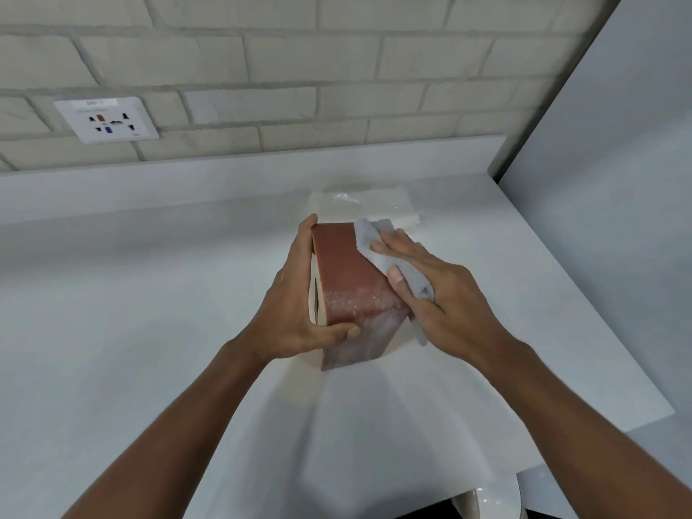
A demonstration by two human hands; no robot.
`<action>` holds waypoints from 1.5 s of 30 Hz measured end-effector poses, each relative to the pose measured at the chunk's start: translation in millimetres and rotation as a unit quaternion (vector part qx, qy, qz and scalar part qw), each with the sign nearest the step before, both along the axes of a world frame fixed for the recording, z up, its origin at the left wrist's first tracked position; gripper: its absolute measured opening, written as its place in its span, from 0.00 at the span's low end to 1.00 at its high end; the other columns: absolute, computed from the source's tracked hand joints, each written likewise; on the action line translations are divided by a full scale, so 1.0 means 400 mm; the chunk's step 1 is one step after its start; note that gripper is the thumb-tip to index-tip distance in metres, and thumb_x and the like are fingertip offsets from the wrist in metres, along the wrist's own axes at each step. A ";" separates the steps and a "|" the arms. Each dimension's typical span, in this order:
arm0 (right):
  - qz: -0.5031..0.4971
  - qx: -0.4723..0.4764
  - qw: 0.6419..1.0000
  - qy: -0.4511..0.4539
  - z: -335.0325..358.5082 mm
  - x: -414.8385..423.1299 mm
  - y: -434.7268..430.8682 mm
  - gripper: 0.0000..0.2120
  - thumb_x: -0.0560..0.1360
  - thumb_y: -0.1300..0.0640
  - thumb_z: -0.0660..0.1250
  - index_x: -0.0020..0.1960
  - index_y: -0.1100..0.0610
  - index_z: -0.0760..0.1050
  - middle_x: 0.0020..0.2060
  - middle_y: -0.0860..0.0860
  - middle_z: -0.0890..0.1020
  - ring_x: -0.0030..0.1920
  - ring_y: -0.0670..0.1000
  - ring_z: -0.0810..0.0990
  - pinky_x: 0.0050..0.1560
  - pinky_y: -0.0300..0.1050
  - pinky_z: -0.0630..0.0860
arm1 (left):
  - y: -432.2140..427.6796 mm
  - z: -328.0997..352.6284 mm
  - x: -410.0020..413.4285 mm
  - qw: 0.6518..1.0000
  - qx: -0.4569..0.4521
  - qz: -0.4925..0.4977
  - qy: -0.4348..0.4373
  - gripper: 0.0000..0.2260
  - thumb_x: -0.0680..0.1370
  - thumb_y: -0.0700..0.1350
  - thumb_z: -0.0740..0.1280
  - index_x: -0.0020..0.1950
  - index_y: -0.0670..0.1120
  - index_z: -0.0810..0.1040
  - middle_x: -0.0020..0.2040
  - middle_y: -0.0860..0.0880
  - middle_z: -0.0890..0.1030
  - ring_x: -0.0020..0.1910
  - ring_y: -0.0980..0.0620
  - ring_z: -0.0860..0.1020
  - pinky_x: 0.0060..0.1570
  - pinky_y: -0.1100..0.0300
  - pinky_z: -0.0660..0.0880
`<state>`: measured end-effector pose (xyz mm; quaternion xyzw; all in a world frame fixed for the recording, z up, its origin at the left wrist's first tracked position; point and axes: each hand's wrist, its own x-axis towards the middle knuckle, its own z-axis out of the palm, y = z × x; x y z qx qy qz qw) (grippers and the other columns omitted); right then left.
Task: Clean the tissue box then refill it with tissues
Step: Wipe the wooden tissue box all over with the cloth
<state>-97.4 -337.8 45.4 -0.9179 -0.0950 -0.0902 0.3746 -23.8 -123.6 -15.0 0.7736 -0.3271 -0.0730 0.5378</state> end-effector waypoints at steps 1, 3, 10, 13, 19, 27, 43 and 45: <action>0.005 -0.030 0.999 -0.019 -0.010 -0.006 0.003 0.19 0.82 0.52 0.60 0.72 0.50 0.71 0.74 0.44 0.67 0.76 0.40 0.58 0.76 0.45 0.59 | -0.001 0.000 -0.001 1.000 0.003 0.002 -0.002 0.58 0.65 0.75 0.75 0.80 0.66 0.38 0.76 0.69 0.63 0.76 0.59 0.70 0.73 0.62 0.69; 0.027 -0.084 0.994 -0.070 -0.033 -0.035 0.014 0.20 0.81 0.57 0.61 0.72 0.55 0.70 0.74 0.48 0.68 0.77 0.46 0.58 0.76 0.48 0.60 | -0.002 -0.006 -0.001 1.000 0.009 0.003 -0.010 0.58 0.66 0.68 0.78 0.80 0.63 0.39 0.78 0.60 0.66 0.76 0.54 0.71 0.75 0.53 0.71; -0.009 -0.048 0.995 -0.090 -0.036 -0.057 -0.004 0.18 0.80 0.60 0.62 0.70 0.55 0.73 0.72 0.50 0.71 0.77 0.49 0.61 0.76 0.56 0.57 | 0.002 -0.019 0.008 1.000 0.016 0.017 0.008 0.62 0.65 0.63 0.79 0.85 0.51 0.41 0.78 0.55 0.68 0.76 0.51 0.71 0.74 0.41 0.71; 0.014 -0.125 0.985 -0.117 -0.054 -0.089 0.035 0.25 0.75 0.67 0.68 0.71 0.58 0.71 0.72 0.52 0.70 0.76 0.52 0.62 0.75 0.56 0.61 | 0.006 -0.028 0.011 1.000 0.017 0.013 0.009 0.62 0.65 0.59 0.80 0.85 0.51 0.41 0.78 0.53 0.69 0.76 0.47 0.72 0.73 0.39 0.71; -0.057 -0.132 0.984 -0.104 -0.031 -0.076 0.058 0.20 0.78 0.61 0.64 0.70 0.56 0.73 0.71 0.51 0.72 0.76 0.50 0.62 0.75 0.55 0.61 | 0.002 -0.030 0.018 1.000 0.006 0.005 0.016 0.62 0.65 0.61 0.80 0.85 0.50 0.42 0.79 0.49 0.67 0.77 0.45 0.70 0.73 0.38 0.72; -0.067 -0.160 0.983 -0.064 0.004 -0.062 0.072 0.23 0.76 0.57 0.58 0.70 0.52 0.74 0.71 0.48 0.72 0.74 0.45 0.64 0.75 0.54 0.61 | 0.005 -0.008 0.005 1.000 0.026 0.015 0.002 0.60 0.64 0.61 0.78 0.84 0.55 0.42 0.78 0.52 0.68 0.75 0.50 0.73 0.72 0.42 0.73; 0.078 -0.243 0.965 -0.061 -0.001 -0.077 0.090 0.30 0.73 0.53 0.51 0.74 0.54 0.67 0.74 0.52 0.67 0.76 0.49 0.62 0.76 0.48 0.57 | 0.007 0.006 -0.009 0.998 0.058 0.037 0.012 0.60 0.65 0.55 0.78 0.85 0.51 0.42 0.79 0.53 0.67 0.76 0.46 0.72 0.72 0.37 0.72; 0.091 -0.252 0.961 -0.061 0.004 -0.082 0.041 0.32 0.71 0.54 0.52 0.75 0.53 0.66 0.75 0.50 0.66 0.76 0.46 0.60 0.76 0.46 0.56 | 0.008 0.009 -0.012 0.998 0.055 0.037 0.012 0.60 0.65 0.57 0.79 0.85 0.50 0.42 0.79 0.53 0.67 0.77 0.46 0.71 0.73 0.36 0.70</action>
